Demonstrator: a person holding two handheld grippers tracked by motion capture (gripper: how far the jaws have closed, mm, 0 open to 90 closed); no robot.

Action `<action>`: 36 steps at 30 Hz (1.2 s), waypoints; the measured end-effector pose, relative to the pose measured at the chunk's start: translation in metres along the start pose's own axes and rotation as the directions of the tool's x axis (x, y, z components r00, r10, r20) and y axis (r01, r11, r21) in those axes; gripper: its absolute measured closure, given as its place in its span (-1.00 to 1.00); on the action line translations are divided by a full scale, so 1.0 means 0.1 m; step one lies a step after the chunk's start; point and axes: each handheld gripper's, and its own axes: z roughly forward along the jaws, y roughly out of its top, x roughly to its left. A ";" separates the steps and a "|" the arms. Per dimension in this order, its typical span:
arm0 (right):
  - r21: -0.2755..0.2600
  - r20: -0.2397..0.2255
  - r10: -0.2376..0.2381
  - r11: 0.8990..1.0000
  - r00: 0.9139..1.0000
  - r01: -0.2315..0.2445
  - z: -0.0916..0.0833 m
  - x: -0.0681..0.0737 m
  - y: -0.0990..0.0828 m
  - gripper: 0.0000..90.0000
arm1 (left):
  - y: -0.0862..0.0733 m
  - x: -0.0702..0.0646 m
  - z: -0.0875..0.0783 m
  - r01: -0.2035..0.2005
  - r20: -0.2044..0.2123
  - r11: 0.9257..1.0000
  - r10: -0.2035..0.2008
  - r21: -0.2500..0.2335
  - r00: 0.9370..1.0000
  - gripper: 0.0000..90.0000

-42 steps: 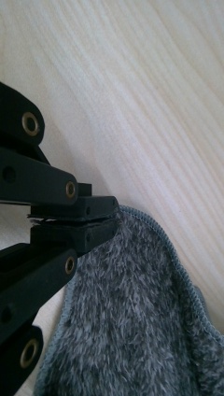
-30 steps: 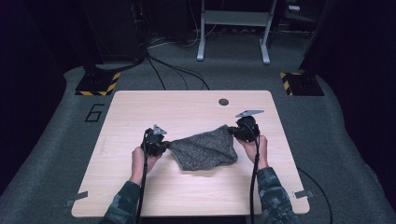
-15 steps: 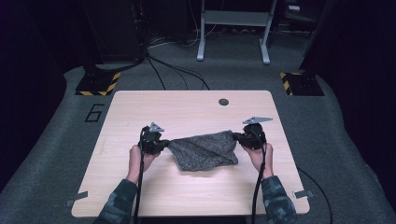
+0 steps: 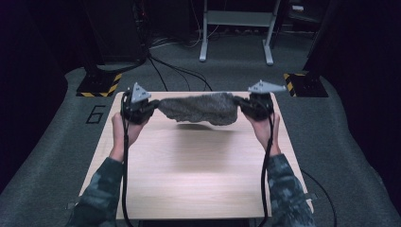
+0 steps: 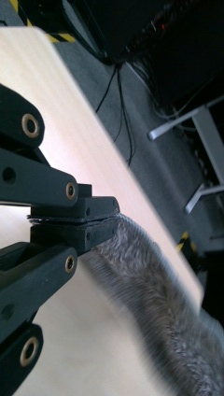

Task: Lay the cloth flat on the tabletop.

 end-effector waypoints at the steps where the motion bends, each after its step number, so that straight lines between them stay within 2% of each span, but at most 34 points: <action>1: 0.012 -0.014 0.005 1.000 1.000 -0.005 -0.04 0.05 -0.16 0.95 | -0.14 -0.08 0.00 -0.008 0.019 1.000 0.007 0.019 1.000 0.97; 2: 0.038 -0.033 -0.001 0.999 0.999 0.003 -0.06 0.09 -0.35 0.94 | -0.29 -0.16 0.01 -0.009 0.049 0.999 0.007 0.036 0.999 0.97; 3: 0.070 -0.053 0.010 0.998 0.999 -0.006 -0.07 0.14 -0.55 0.91 | -0.44 -0.25 0.04 -0.021 0.076 0.997 0.016 0.072 0.997 0.96; 4: 0.096 -0.068 0.024 0.995 0.997 -0.017 -0.08 0.17 -0.77 0.87 | -0.59 -0.33 0.07 -0.018 0.118 0.995 0.006 0.102 0.993 0.95; 5: 0.126 -0.091 0.046 0.991 0.995 -0.034 -0.08 0.19 -0.97 0.80 | -0.73 -0.40 0.09 -0.018 0.174 0.991 -0.005 0.132 0.985 0.93; 6: 0.157 -0.102 0.055 0.987 0.993 -0.039 -0.10 0.21 -1.16 0.68 | -0.85 -0.47 0.12 -0.023 0.219 0.983 -0.018 0.181 0.976 0.87; 7: 0.179 -0.104 0.082 0.982 0.991 -0.062 -0.12 0.21 -1.33 0.53 | -0.95 -0.53 0.13 -0.018 0.254 0.977 -0.038 0.213 0.967 0.69; 9: 0.198 -0.131 0.138 0.974 0.982 -0.110 -0.18 0.18 -1.55 0.37 | -1.09 -0.60 0.12 0.005 0.293 0.969 -0.080 0.248 0.953 0.39; 11: 0.196 -0.130 0.182 0.968 0.975 -0.154 -0.23 0.13 -1.64 0.22 | -1.15 -0.63 0.07 0.031 0.281 0.968 -0.102 0.248 0.954 0.05; 14: 0.191 -0.118 0.200 0.966 0.973 -0.175 -0.23 0.09 -1.60 -0.03 | -1.15 -0.59 0.03 0.041 0.244 0.973 -0.098 0.229 0.965 -0.24; 16: 0.189 -0.103 0.197 0.966 0.975 -0.176 -0.17 0.10 -1.53 -0.20 | -1.13 -0.52 0.06 0.059 0.219 0.976 -0.106 0.211 0.970 -0.37; 18: 0.204 -0.087 0.171 0.967 0.981 -0.151 -0.07 0.11 -1.46 -0.35 | -1.11 -0.48 0.14 0.073 0.197 0.979 -0.111 0.191 0.974 -0.47; 20: 0.217 -0.075 0.160 0.966 0.984 -0.140 0.05 0.13 -1.41 -0.50 | -1.10 -0.45 0.24 0.080 0.169 0.979 -0.113 0.186 0.979 -0.55; 21: 0.240 -0.075 0.158 0.961 0.985 -0.136 0.12 0.14 -1.39 -0.60 | -1.10 -0.43 0.31 0.091 0.165 0.979 -0.122 0.183 0.979 -0.59; 24: 0.263 -0.070 0.135 0.958 0.988 -0.112 0.30 0.17 -1.37 -0.68 | -1.09 -0.39 0.50 0.105 0.163 0.978 -0.136 0.181 0.977 -0.66; 26: 0.293 -0.067 0.124 0.951 0.990 -0.099 0.44 0.20 -1.35 -0.73 | -1.09 -0.39 0.64 0.108 0.161 0.977 -0.138 0.185 0.977 -0.67; 27: 0.308 -0.073 0.114 0.948 0.991 -0.087 0.51 0.21 -1.35 -0.79 | -1.08 -0.38 0.71 0.099 0.152 0.975 -0.131 0.198 0.980 -0.67; 29: 0.361 -0.075 0.098 0.930 0.992 -0.065 0.66 0.23 -1.34 -0.95 | -1.08 -0.38 0.86 0.117 0.157 0.974 -0.149 0.197 0.976 -0.69; 30: 0.389 -0.068 0.090 0.919 0.994 -0.056 0.74 0.24 -1.34 -1.00 | -1.07 -0.39 0.92 0.112 0.164 0.972 -0.147 0.206 0.975 -0.69; 31: 0.404 -0.077 0.088 0.914 0.993 -0.050 0.80 0.25 -1.34 -1.00 | -1.06 -0.40 0.98 0.106 0.159 0.970 -0.143 0.216 0.977 -0.69; 33: 0.413 -0.071 0.075 0.910 0.995 -0.039 0.90 0.28 -1.36 -1.00 | -1.07 -0.45 1.10 0.108 0.159 0.969 -0.145 0.223 0.977 -0.69; 35: 0.434 -0.076 0.070 0.900 0.995 -0.031 0.98 0.32 -1.37 -1.00 | -1.07 -0.48 1.18 0.084 0.146 0.966 -0.122 0.245 0.982 -0.69; 36: 0.430 -0.075 0.062 0.902 0.995 -0.024 1.02 0.33 -1.39 -1.00 | -1.08 -0.50 1.21 0.079 0.143 0.963 -0.118 0.257 0.983 -0.69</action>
